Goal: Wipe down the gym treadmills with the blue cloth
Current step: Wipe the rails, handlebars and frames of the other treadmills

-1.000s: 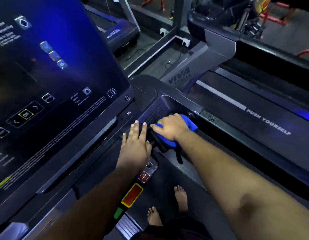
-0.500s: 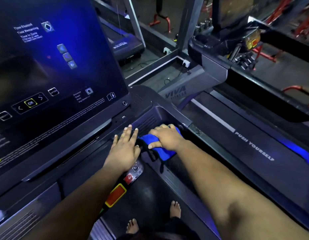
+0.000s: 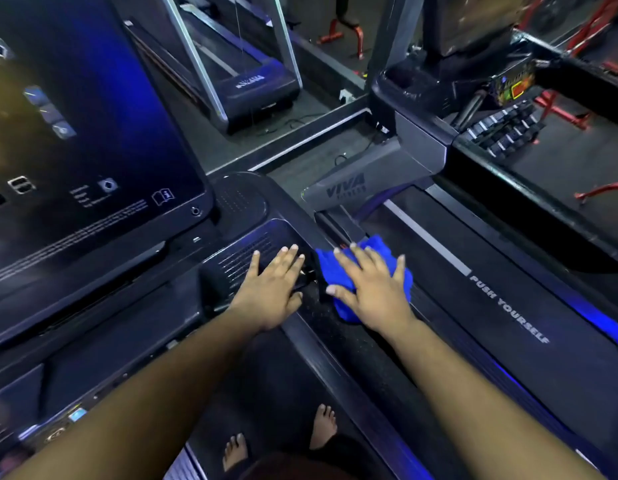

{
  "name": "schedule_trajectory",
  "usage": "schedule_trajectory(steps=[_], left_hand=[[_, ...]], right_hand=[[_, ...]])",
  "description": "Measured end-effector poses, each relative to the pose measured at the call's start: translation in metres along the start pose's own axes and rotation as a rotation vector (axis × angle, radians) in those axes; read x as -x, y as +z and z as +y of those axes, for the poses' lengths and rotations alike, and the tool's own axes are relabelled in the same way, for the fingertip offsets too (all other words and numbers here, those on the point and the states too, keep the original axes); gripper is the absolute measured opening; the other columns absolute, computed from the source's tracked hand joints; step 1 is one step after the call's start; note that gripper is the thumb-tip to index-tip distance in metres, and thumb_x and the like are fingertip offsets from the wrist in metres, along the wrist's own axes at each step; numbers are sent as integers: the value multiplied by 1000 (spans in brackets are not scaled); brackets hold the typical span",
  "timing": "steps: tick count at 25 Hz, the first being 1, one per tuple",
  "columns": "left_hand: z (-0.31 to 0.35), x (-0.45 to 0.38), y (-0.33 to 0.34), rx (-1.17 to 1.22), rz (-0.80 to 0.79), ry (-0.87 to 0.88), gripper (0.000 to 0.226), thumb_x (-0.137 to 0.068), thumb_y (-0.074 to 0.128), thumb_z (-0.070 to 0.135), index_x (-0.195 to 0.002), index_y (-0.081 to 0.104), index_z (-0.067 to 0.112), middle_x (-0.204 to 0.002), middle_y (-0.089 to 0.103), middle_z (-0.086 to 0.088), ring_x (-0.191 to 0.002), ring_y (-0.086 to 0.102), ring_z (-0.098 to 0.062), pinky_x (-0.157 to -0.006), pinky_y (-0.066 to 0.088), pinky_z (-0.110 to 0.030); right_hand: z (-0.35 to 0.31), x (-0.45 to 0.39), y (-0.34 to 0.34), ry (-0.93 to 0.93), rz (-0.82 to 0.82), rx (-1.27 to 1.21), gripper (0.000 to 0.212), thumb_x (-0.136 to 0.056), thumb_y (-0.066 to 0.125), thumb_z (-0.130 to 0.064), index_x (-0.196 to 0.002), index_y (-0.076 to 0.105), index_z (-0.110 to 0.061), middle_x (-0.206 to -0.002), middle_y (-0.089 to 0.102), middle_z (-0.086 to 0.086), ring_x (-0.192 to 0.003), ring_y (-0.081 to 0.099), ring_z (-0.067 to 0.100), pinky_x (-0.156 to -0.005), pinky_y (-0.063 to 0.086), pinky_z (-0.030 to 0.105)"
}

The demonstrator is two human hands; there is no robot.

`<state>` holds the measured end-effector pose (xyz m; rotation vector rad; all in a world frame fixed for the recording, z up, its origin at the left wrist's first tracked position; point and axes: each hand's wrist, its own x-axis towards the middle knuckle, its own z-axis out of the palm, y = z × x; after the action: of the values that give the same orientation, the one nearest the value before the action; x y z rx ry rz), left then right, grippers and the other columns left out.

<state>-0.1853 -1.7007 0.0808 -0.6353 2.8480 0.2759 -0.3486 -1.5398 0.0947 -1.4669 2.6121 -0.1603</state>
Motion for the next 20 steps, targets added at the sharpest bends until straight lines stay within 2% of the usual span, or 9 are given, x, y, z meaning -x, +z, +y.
schedule_trajectory(steps=[1,2,4,7,10,13,16,17,20], left_hand=[[6,-9,4,-24,-20,-2,77,-99,37,47,-158,-2,19,-166,-13,1,-153,-11,-13,-120,-7,-59],[10,-18,8,-58,-38,-10,78,-99,37,47,-158,-4,18,-166,-14,1,-153,-11,-13,-120,-7,-59],[12,-34,15,-86,-71,-51,80,-99,37,47,-157,-8,17,-166,-16,2,-153,-11,-13,-120,-5,-60],[7,-44,17,-23,-61,-91,82,-98,40,45,-157,-9,15,-165,-18,2,-153,-10,-13,-120,-2,-60],[8,-49,14,-44,-32,40,84,-96,43,44,-158,-7,17,-166,-15,2,-153,-9,-14,-120,-4,-60],[10,-55,17,-85,-48,183,87,-94,41,48,-157,-9,16,-164,-18,3,-152,-15,-14,-121,-5,-59],[3,-59,27,-73,18,221,95,-89,47,50,-157,-8,14,-165,-14,1,-152,-14,-15,-121,0,-58],[1,-59,30,-40,36,218,97,-86,50,47,-158,-5,14,-166,-10,0,-152,-12,-14,-121,2,-58],[-3,-63,31,69,17,205,98,-78,45,46,-158,-4,14,-167,-8,0,-152,-12,-12,-120,3,-61]], right_hand=[[8,-4,16,1,-125,32,79,-84,15,-83,-154,10,-46,-166,12,-4,-150,21,26,-113,17,70],[12,-12,29,2,-170,50,77,-86,13,-81,-154,2,-46,-167,4,-4,-151,19,28,-112,20,71],[9,-38,39,2,-191,50,72,-93,20,-74,-153,-7,-46,-167,-1,-2,-151,18,32,-108,28,70],[-1,-58,34,-33,-209,26,73,-97,34,-63,-154,-7,-45,-167,-1,-1,-147,24,35,-99,43,62],[23,-22,31,-46,-192,37,73,-96,40,-59,-153,-4,-47,-167,6,-2,-142,34,32,-93,48,58],[49,15,30,33,-225,17,75,-95,35,-66,-151,-12,-49,-165,14,1,-141,37,30,-97,45,63],[26,-10,34,78,-193,159,78,-95,27,-70,-153,-15,-40,-166,12,6,-150,21,30,-107,19,76],[12,-24,36,82,-172,178,78,-95,28,-69,-155,-13,-38,-166,10,7,-151,16,31,-108,15,77],[-3,-36,36,112,-169,122,77,-95,35,-65,-154,-9,-43,-167,8,2,-149,21,32,-106,31,67]])
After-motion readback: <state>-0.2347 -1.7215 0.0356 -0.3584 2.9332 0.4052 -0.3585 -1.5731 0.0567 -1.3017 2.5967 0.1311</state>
